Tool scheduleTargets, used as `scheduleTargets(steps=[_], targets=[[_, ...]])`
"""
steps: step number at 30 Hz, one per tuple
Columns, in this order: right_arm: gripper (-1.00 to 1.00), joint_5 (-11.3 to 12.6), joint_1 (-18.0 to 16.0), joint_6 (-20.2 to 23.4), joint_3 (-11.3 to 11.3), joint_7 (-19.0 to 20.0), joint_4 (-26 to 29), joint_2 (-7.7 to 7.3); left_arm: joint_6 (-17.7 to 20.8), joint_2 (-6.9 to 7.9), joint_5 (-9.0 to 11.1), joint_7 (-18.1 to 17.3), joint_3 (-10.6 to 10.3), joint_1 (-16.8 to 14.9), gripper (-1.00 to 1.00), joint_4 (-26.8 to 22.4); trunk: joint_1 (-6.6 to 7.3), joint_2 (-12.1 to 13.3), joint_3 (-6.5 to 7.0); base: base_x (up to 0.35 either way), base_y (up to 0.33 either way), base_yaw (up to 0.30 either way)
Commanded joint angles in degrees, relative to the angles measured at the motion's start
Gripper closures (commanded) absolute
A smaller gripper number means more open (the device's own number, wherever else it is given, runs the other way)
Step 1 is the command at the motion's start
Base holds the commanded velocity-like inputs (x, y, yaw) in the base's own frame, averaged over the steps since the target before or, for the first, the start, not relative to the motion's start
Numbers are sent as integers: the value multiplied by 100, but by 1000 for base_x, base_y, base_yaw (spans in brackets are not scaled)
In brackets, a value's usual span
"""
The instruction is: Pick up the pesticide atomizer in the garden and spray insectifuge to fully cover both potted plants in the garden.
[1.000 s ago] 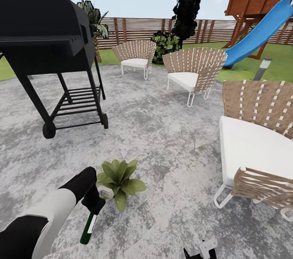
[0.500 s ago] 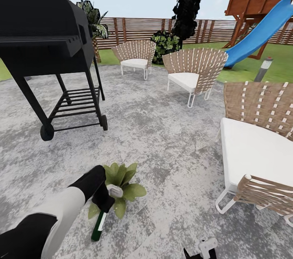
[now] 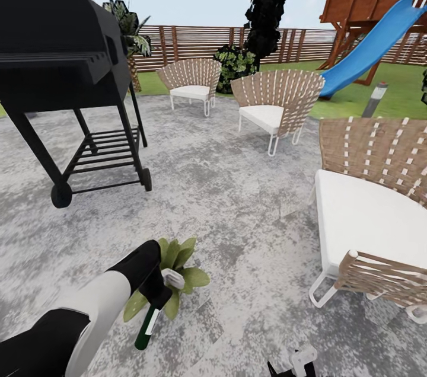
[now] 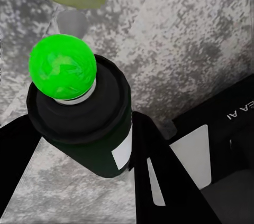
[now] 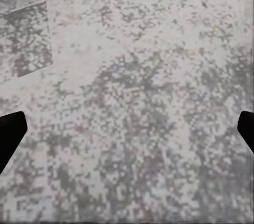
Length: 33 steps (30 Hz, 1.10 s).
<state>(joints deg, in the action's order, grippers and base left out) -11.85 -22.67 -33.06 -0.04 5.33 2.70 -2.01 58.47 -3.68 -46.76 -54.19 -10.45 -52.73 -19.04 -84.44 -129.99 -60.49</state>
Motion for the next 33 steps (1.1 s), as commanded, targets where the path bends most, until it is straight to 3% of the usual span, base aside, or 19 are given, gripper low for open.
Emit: scheduleTargets(steps=[1, 13, 21, 25, 33], targets=[[-100, -1, -6, -16, -5, 21, -4, -1, 24, 15, -51, -63, -15, 0, 100, -12, 1, -2, -5, 0, 0, -124], [-100, -1, -5, -16, -5, 17, -6, -1, 30, 12, -56, -65, -18, -13, 100, -26, 1, -2, -5, 110, 28, -11], [-100, -1, -5, -16, -5, 12, -5, -1, 40, -15, -54, -65, -14, -258, 100, -12, 1, -2, -5, 3, 1, 0], [-100, -1, -5, -16, -5, 12, -5, -1, 33, 35, -52, -65, -248, -259, 100, 349, 1, -2, -5, 0, 0, 0], [-100, -1, -6, -16, -5, 12, -6, -1, 16, 5, -53, -65, -295, -233, 100, 494, 1, -2, -5, 0, 0, 0]])
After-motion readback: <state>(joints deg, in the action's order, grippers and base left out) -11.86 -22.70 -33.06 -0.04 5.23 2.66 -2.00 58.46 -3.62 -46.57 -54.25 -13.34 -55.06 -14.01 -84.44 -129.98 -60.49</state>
